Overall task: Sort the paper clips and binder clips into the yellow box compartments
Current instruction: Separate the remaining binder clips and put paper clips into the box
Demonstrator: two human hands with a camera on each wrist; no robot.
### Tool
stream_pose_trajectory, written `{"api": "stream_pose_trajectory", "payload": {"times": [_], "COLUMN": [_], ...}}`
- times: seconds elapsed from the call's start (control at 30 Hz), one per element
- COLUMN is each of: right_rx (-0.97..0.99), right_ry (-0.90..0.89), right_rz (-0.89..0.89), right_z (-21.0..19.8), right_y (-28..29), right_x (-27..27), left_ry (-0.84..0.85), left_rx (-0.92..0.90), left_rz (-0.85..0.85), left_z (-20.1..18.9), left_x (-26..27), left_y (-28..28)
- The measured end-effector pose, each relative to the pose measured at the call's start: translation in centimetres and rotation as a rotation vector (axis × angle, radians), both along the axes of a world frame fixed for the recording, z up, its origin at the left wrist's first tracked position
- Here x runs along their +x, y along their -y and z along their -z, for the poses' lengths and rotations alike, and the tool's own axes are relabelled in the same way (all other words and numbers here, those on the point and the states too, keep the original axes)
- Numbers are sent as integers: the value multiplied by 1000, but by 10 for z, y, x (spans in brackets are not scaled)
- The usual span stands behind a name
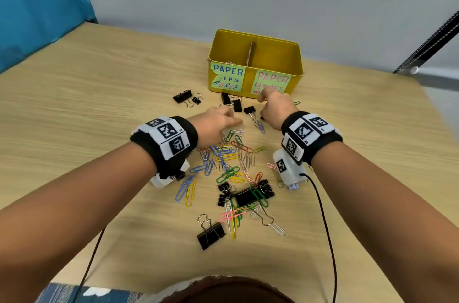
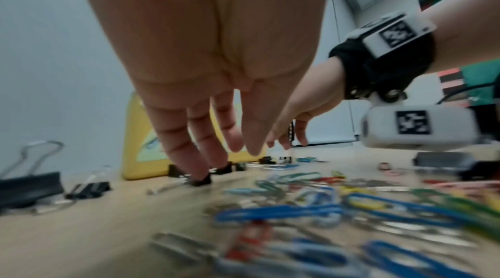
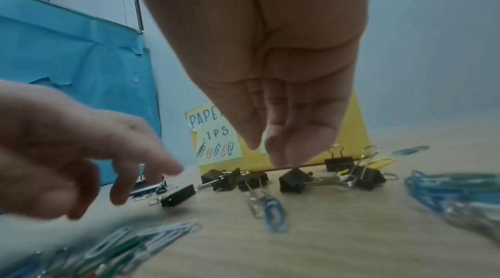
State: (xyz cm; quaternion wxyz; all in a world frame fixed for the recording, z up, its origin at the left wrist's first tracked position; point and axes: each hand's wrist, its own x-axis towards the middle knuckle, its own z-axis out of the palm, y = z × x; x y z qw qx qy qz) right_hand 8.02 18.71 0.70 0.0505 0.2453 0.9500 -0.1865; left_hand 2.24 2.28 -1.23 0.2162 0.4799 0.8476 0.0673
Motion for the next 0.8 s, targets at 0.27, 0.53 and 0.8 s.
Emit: {"api": "stream_pose_trajectory", "payload": {"times": [0.27,0.53,0.8], "right_rx": [13,-50,-35], "right_ry": [449,525,347], "right_rz": [-373,-492,-316], "right_z": [-6,-14,-24], "right_y": [16,54,35], "right_x": [38,74,89], "left_ry": [69,242,184], "left_rx": [-89,-84,-143], "left_rz": [69,94,82], "left_z": [-4,-21,-14], "left_x": [26,62,71], "left_y": [34,33,31]}}
